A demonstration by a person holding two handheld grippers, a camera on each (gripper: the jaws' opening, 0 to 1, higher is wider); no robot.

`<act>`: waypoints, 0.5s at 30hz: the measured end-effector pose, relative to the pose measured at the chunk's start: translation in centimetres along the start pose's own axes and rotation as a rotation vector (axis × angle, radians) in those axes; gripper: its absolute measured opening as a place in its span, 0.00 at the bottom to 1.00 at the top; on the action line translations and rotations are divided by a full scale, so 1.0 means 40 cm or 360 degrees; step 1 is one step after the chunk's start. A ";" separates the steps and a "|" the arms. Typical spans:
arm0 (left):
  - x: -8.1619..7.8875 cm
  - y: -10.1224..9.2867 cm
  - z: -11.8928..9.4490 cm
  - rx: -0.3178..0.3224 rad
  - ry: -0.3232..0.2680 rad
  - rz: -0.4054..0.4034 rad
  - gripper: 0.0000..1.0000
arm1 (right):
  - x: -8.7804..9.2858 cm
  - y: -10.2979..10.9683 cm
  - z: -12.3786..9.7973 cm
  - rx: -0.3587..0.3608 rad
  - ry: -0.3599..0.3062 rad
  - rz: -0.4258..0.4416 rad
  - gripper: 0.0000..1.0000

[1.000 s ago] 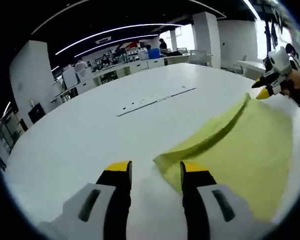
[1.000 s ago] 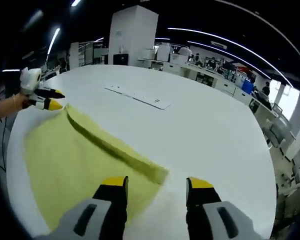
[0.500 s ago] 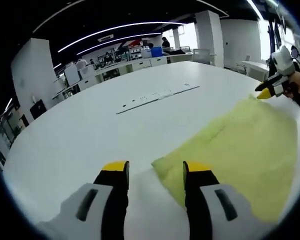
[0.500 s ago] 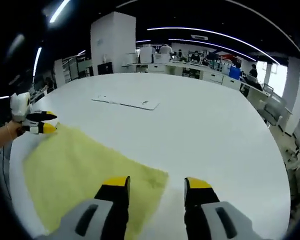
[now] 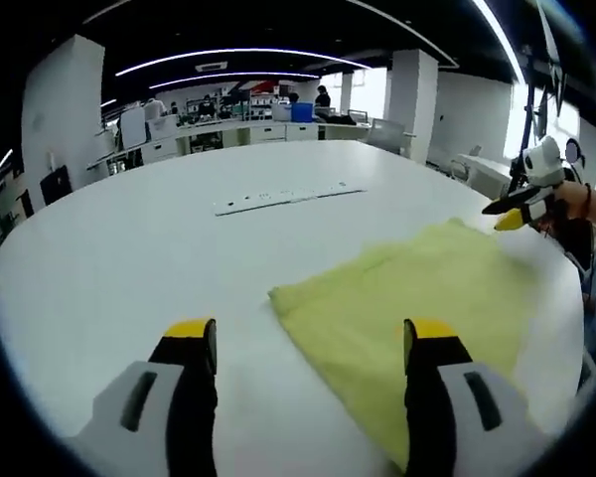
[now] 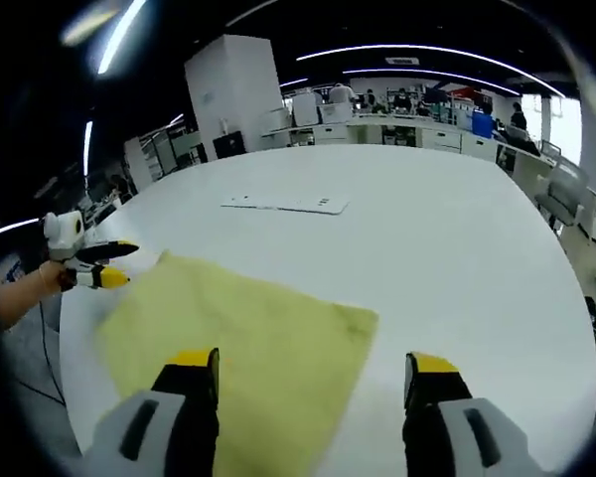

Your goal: Fold the garment on the visible template until the final outline fits inside the template.

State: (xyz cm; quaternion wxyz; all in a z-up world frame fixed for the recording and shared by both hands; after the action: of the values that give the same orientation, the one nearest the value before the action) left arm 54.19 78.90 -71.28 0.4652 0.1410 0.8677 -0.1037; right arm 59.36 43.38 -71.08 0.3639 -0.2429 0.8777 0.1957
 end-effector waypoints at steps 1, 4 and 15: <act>0.003 -0.007 -0.012 0.0017 -0.0005 -0.0008 0.75 | 0.005 0.006 -0.007 -0.0008 0.0003 -0.0009 0.80; 0.008 -0.022 -0.035 0.0055 -0.0022 -0.0028 0.78 | 0.024 0.027 -0.031 -0.0035 0.0022 -0.0029 0.81; 0.064 -0.092 -0.118 0.0195 0.0032 0.0018 0.72 | 0.099 0.074 -0.111 -0.0060 0.0057 -0.0016 0.81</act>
State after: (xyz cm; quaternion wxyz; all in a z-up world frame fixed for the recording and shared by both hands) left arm 47.91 77.31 -70.65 0.4475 0.1751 0.8636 -0.1528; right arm 52.82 42.33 -70.56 0.3443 -0.2576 0.8790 0.2060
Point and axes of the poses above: the point that each gripper's makers call its tool centre point, and the gripper's own axes: z roughly forward along the fingers, y roughly to its left, x roughly out of its underside, the point moved 3 cm from there along -z, roughly backward along the fingers, and after that the axes turned 2 degrees about y, right-handed, at the moved point
